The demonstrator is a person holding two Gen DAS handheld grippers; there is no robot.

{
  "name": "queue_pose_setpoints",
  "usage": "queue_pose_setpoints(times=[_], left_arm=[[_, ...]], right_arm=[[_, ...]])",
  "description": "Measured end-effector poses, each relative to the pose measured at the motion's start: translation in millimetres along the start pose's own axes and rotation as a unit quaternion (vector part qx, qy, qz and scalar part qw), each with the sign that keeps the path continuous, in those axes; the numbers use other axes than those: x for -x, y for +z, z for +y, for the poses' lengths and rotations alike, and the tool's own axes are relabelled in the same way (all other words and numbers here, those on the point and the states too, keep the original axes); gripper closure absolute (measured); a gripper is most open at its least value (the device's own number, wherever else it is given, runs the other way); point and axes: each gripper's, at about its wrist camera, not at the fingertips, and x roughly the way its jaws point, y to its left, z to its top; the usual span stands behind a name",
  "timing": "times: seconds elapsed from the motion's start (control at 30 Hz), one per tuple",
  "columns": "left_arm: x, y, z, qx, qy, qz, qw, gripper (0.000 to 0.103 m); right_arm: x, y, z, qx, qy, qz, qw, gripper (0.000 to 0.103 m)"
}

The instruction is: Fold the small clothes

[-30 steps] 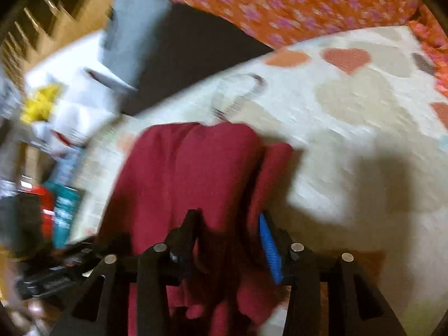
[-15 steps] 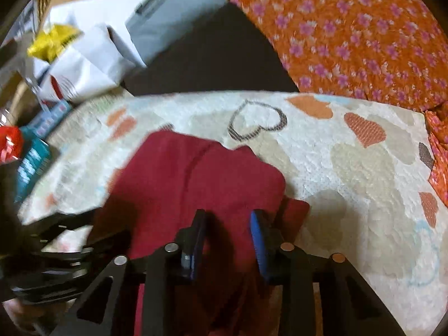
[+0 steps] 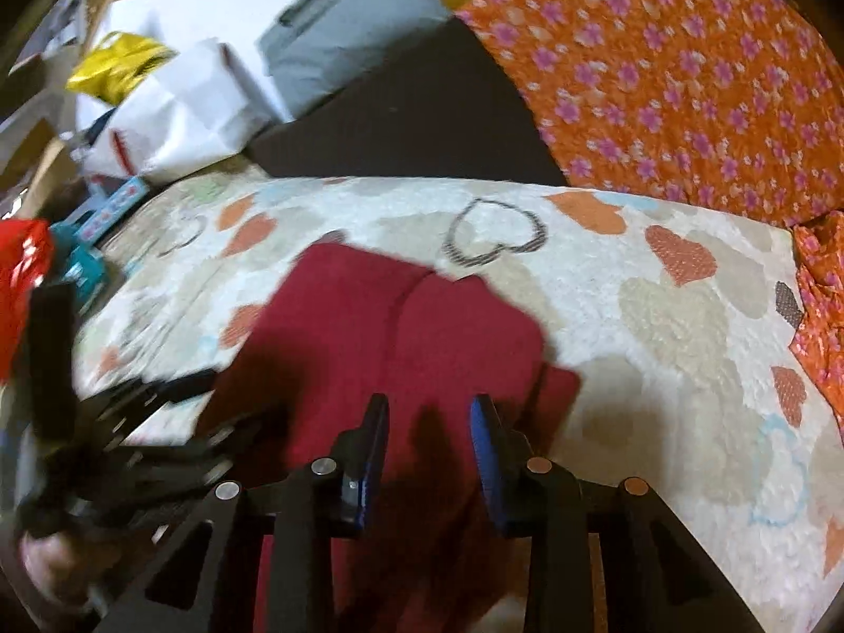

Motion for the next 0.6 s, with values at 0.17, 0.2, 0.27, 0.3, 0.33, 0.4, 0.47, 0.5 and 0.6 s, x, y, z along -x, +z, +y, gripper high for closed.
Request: queue_pose_setpoints(times=[0.17, 0.2, 0.27, 0.3, 0.33, 0.4, 0.47, 0.5, 0.6], left_arm=[[3.0, -3.5, -4.7, -0.011, 0.002, -0.007, 0.9999, 0.024], [5.1, -4.7, -6.3, -0.018, 0.008, -0.013, 0.9997, 0.024], [8.4, -5.7, -8.8, -0.031, 0.016, -0.019, 0.9992, 0.024], [10.1, -6.0, -9.1, -0.034, 0.019, -0.021, 0.999, 0.024], [12.5, -5.9, -9.1, -0.036, 0.022, -0.023, 0.9988, 0.024], [18.7, -6.5, -9.7, -0.036, 0.031, -0.028, 0.9985, 0.024], [25.7, -6.8, -11.1, -0.038, 0.037, -0.037, 0.9979, 0.024], [30.2, -7.2, -12.6, -0.039, 0.041, -0.043, 0.9975, 0.024], [47.2, -7.1, -16.2, -0.039, 0.047, -0.061, 0.9963, 0.024]], right_arm=[[-22.8, -31.0, 4.8, 0.022, -0.038, 0.042, 0.998, 0.073], [-22.7, -33.2, 1.3, 0.006, -0.032, 0.037, 0.999, 0.073], [-15.5, -29.4, 4.0, 0.004, -0.033, 0.035, 0.999, 0.073], [-9.0, -27.0, 8.0, 0.01, -0.034, 0.027, 0.999, 0.073], [-3.3, -25.5, 10.8, 0.013, -0.036, 0.021, 0.999, 0.073], [9.9, -24.6, 14.2, 0.006, -0.03, 0.006, 1.0, 0.073], [20.3, -25.5, 15.5, -0.008, -0.023, -0.01, 1.0, 0.071], [24.0, -25.8, 16.3, -0.013, -0.025, -0.016, 0.999, 0.071], [36.1, -27.5, 18.1, -0.026, -0.042, -0.034, 0.998, 0.07]])
